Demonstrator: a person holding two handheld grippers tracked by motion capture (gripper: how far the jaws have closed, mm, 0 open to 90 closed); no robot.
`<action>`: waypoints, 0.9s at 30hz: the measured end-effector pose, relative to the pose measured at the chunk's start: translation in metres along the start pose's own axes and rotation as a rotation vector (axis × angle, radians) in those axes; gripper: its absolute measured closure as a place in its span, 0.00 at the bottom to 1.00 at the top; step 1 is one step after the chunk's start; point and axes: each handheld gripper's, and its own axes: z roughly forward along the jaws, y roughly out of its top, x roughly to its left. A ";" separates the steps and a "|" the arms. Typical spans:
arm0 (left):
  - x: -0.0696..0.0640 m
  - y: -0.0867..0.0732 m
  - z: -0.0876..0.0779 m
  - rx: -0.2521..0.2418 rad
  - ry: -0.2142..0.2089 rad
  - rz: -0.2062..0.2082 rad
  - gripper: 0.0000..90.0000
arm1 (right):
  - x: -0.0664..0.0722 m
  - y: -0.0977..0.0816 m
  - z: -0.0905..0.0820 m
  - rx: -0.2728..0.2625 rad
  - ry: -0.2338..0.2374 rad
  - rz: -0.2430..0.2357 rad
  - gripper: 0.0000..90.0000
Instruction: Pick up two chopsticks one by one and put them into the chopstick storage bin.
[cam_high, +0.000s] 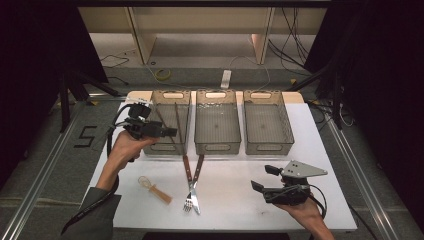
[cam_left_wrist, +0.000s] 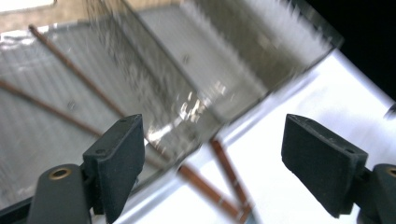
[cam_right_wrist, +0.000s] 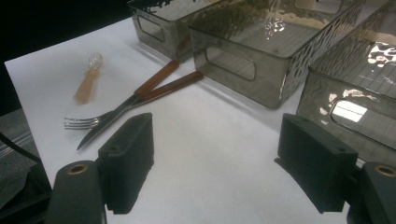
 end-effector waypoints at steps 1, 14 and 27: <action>0.000 -0.004 0.000 0.014 0.000 0.008 0.23 | 0.000 0.000 0.000 0.000 0.000 -0.001 0.31; -0.003 -0.030 -0.012 0.034 0.000 0.076 0.22 | 0.003 -0.002 -0.003 -0.011 0.003 -0.003 0.31; -0.013 -0.044 -0.008 0.072 0.006 0.151 0.18 | -0.001 -0.004 -0.002 -0.019 0.000 0.007 0.31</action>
